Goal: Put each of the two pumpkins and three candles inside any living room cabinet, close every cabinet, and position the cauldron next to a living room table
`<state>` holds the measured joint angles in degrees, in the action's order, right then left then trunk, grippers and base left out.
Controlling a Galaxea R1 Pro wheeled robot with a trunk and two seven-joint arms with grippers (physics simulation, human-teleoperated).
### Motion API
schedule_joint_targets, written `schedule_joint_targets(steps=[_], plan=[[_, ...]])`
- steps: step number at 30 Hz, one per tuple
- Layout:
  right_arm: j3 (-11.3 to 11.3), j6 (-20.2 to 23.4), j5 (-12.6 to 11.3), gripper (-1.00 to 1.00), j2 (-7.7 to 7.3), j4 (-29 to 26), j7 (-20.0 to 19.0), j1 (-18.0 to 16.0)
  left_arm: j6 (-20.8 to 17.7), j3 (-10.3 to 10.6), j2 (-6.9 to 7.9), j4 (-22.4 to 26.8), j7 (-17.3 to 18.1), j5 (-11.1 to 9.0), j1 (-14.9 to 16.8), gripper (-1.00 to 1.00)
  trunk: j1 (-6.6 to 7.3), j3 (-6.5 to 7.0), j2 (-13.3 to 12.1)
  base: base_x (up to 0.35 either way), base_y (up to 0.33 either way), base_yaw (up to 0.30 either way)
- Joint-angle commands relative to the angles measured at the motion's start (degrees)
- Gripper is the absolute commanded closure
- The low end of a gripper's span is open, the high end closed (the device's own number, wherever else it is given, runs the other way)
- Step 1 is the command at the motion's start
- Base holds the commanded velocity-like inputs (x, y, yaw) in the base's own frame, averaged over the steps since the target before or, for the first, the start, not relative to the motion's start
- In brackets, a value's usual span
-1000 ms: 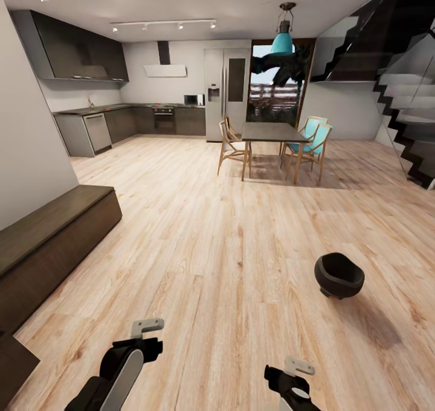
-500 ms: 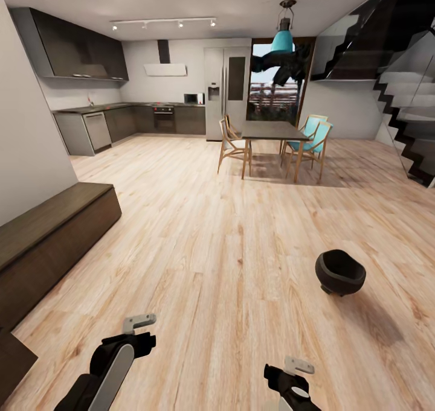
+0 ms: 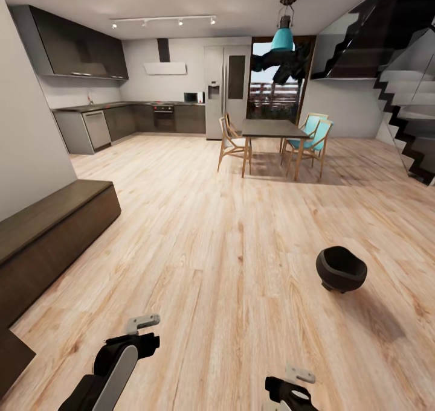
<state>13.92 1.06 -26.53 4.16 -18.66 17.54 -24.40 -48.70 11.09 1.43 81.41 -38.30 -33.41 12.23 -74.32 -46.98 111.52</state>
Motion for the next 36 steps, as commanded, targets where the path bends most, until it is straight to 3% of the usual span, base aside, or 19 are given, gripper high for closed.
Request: schedule_joint_targets(steps=[1, 6, 11, 16, 19, 22, 23, 25, 27, 30, 36], plan=[[0.5, 1.5, -0.4, -1.00, -0.03, 0.2, 0.4, 0.0, -0.1, 0.8, 0.03, 0.1, -0.6, -0.5, 0.0, -1.00, -0.22, -0.24, 0.4, 0.000, 0.000, 0.000], [0.4, 4.0, -0.4, -1.00, -0.03, 0.6, 0.5, 0.0, -0.2, 2.7, -0.02, 0.3, -0.5, -1.0, -0.1, -1.00, -1.32, -1.13, 2.4, 0.000, 0.000, 0.000], [0.4, 3.9, -0.5, -1.00, -0.03, 0.6, 0.4, 0.0, -0.4, 2.6, 0.76, 3.6, 2.8, -6.5, -0.7, -1.00, -2.41, -2.03, 4.5, 0.000, 0.000, 0.000], [0.5, 3.5, -0.4, -1.00, -0.03, 0.6, 0.1, 0.0, -0.6, 1.0, 2.04, 4.5, 4.9, -9.1, -0.8, -1.00, -3.51, -2.93, 6.5, 0.000, 0.000, 0.000], [0.5, 3.3, -0.1, -1.00, -0.03, 0.6, -0.1, 0.0, -1.0, -2.4, 3.26, 4.6, 9.7, -13.4, -0.7, -1.00, -4.17, -3.47, 7.7, 0.000, 0.000, 0.000], [0.5, 1.8, 0.0, -1.00, -0.03, 0.6, -0.2, 0.0, -1.8, -7.3, 7.28, 4.6, 17.3, -21.2, -0.7, -1.00, -4.83, -4.01, 8.9, 0.000, 0.000, 0.000], [0.5, 1.6, 0.0, -1.00, -0.03, 0.6, -0.2, 0.0, -2.2, -7.8, 8.08, 4.6, 18.6, -22.5, -0.7, -1.00, -5.05, -4.19, 9.3, 0.000, 0.000, 0.000], [0.6, 0.9, 0.0, -1.00, -0.03, 0.6, -0.2, 0.0, -3.8, -9.1, 10.95, 4.3, 23.3, -27.3, -0.7, -1.00, -5.49, -4.54, 10.1, 0.000, 0.000, 0.000], [0.6, 0.6, 0.0, -1.00, -0.03, 0.6, -0.3, 0.0, -4.7, -9.6, 12.64, 4.1, 26.5, -30.3, -0.7, -1.00, -5.93, -4.90, 10.9, 0.000, 0.000, 0.000], [0.6, 0.4, 0.1, -1.00, -0.03, 0.6, -0.4, 0.0, -5.2, -9.7, 13.41, 3.9, 28.5, -32.0, -0.7, -1.00, -6.59, -5.44, 12.1, 0.000, 0.000, 0.000], [0.6, -0.9, 0.1, -1.00, -0.03, 0.6, -0.4, 0.0, -5.3, -9.8, 13.64, 3.8, 29.2, -32.6, -0.7, -1.00, -7.91, -6.52, 14.5, 0.000, 0.000, 0.000]])
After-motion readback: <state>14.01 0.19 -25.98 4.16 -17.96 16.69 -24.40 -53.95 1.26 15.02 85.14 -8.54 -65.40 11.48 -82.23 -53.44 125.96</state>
